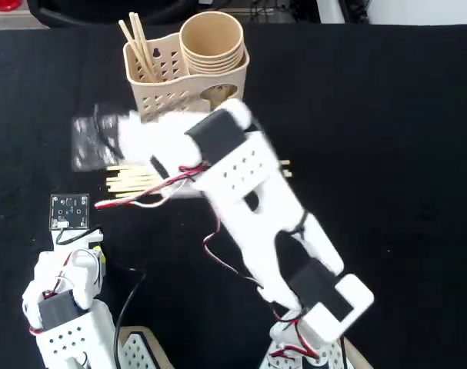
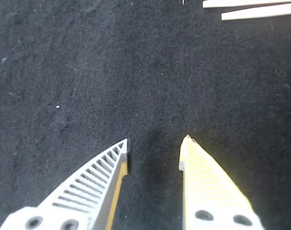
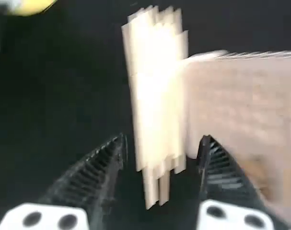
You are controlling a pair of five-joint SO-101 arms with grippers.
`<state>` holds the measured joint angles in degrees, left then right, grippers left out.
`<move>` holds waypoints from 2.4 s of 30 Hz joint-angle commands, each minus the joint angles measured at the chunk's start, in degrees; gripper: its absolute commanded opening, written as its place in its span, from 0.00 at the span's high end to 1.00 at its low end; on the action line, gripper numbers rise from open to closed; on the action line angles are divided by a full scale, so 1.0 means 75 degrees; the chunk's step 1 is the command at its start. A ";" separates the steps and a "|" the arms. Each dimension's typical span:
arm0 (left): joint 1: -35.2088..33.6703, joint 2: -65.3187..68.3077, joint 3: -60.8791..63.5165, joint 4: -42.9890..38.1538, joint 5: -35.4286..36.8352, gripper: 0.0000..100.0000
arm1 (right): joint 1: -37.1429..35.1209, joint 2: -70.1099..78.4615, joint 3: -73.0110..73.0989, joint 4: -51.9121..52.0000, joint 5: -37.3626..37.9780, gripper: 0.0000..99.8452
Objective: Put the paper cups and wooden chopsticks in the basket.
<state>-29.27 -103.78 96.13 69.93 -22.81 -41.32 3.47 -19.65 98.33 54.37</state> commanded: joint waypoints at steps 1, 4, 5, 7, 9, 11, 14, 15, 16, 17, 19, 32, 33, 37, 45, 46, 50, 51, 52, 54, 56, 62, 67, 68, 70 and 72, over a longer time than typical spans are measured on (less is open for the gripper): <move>-0.0088 -0.0023 -0.0123 -0.0105 -0.0035 0.82 | 0.0270 -0.0358 0.1952 -0.0797 0.0469 0.75; -0.0088 -0.0023 -0.0123 -0.0105 -0.0035 0.82 | 0.0527 -0.0170 0.3311 -0.2133 0.0692 0.75; -0.0088 -0.0023 -0.0123 -0.0105 -0.0035 0.82 | 0.0551 -0.0064 0.3698 -0.2590 0.0727 0.75; -0.0088 -0.0023 -0.0123 -0.0105 -0.0035 0.82 | 0.0586 0.0229 0.4226 -0.3423 0.0727 0.75; -0.0088 -0.0023 -0.0123 -0.0105 -0.0035 0.82 | 0.0621 0.0662 0.4343 -0.3974 0.0727 0.75; -0.0088 -0.0023 -0.0123 -0.0105 -0.0035 0.82 | 0.0774 0.1237 0.4202 -0.4302 0.0727 0.75; -0.0088 -0.0023 -0.0123 -0.0105 -0.0035 0.82 | 0.1125 0.2245 0.3499 -0.4384 0.0692 0.75; -0.0088 -0.0023 -0.0123 -0.0105 -0.0035 0.82 | 0.1266 0.2573 0.3218 -0.4349 0.0680 0.75; -0.0088 -0.0023 -0.0123 -0.0105 -0.0035 0.82 | 0.1407 0.2878 0.2925 -0.4267 0.0680 0.75; -0.0088 -0.0023 -0.0123 -0.0105 -0.0035 0.82 | 0.1500 0.3159 0.2690 -0.4185 0.0680 0.75; -0.0088 -0.0023 -0.0123 -0.0105 -0.0035 0.82 | 0.1582 0.3569 0.2327 -0.4009 0.0680 0.75; -0.0088 -0.0023 -0.0123 -0.0117 -0.0035 0.82 | 0.1254 0.3698 0.2268 -0.3950 0.0363 0.99; -0.0088 -0.0023 -0.0123 -0.0117 -0.0035 0.82 | 0.1254 0.3698 0.2268 -0.3938 0.0352 0.98; -0.0088 -0.0023 -0.0123 -0.0117 -0.0035 0.82 | 0.1266 0.3663 0.2210 -0.3481 0.0352 0.99; -0.0088 -0.0023 -0.0123 -0.0129 -0.0035 0.82 | 0.1313 0.1881 0.3511 -0.3329 0.0387 0.99; -0.0088 -0.0023 -0.0123 -0.0129 -0.0035 0.82 | 0.1325 0.1565 0.3851 -0.3341 0.0399 0.99; -0.0088 -0.0023 -0.0123 -0.0117 -0.0035 0.82 | 0.1641 0.0486 0.5386 -0.3645 0.0774 0.99; -0.0088 -0.0023 -0.0123 -0.0117 -0.0035 0.82 | 0.1852 0.0252 0.5749 -0.3845 0.0821 0.99; -0.0088 -0.0023 -0.0123 -0.0105 -0.0035 0.82 | 0.2063 0.0029 0.6089 -0.4056 0.0903 0.99; -0.0088 -0.0023 -0.0123 -0.0105 -0.0035 0.82 | 0.2508 -0.0358 0.6664 -0.4360 0.1137 0.99; -0.0088 -0.0023 -0.0123 -0.0105 -0.0035 0.82 | 0.2872 -0.0733 0.7109 -0.4466 0.1360 0.99; -0.0088 -0.0023 -0.0123 -0.0105 -0.0035 0.82 | 0.3153 -0.1541 0.7895 -0.4466 0.1664 0.96; -0.0088 -0.0023 -0.0123 -0.0105 -0.0035 0.82 | 0.3141 -0.1905 0.8000 -0.4454 0.1676 0.78; -0.0088 -0.0023 -0.0123 -0.0105 -0.0035 0.82 | 0.3118 -0.1952 0.7977 -0.4454 0.1676 0.75; -0.0088 -0.0023 -0.0123 -0.0094 -0.0035 0.82 | 0.2860 -0.2069 0.7953 -0.4489 0.1641 0.71; -0.0088 -0.0023 -0.0123 -0.0094 -0.0035 0.82 | 0.2426 -0.2151 0.7848 -0.4489 0.1325 0.70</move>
<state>-29.27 -103.78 96.13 69.93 -22.81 -19.52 -10.15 40.31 65.36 66.24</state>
